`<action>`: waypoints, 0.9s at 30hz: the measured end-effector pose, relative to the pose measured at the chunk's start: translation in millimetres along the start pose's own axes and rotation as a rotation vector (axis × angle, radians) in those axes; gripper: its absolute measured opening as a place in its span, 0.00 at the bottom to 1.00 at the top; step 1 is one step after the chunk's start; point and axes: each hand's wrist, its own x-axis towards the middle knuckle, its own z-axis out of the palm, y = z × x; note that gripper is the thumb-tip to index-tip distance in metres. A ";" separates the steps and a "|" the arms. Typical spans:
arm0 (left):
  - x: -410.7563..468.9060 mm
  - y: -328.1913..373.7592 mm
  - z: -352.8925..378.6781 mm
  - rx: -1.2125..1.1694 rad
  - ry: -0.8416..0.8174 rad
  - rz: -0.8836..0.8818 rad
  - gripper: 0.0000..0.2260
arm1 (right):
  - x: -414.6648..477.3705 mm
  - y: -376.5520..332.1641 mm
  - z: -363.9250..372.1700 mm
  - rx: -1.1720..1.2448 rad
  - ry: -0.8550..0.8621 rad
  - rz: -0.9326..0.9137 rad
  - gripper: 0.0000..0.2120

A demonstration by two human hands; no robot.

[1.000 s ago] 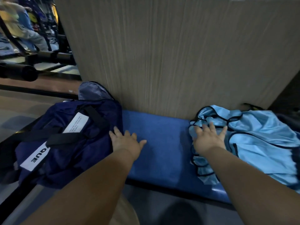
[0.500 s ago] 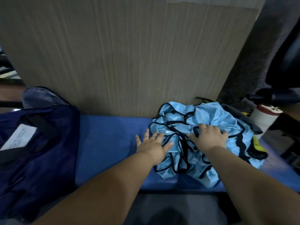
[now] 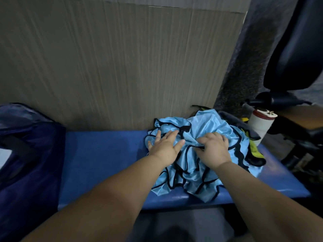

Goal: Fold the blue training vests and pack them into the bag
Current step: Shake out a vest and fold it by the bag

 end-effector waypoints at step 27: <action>0.1 56.3 -102.1 -0.314 0.325 0.351 0.04 | 7.1 -36.7 -73.2 0.622 0.107 -0.032 0.32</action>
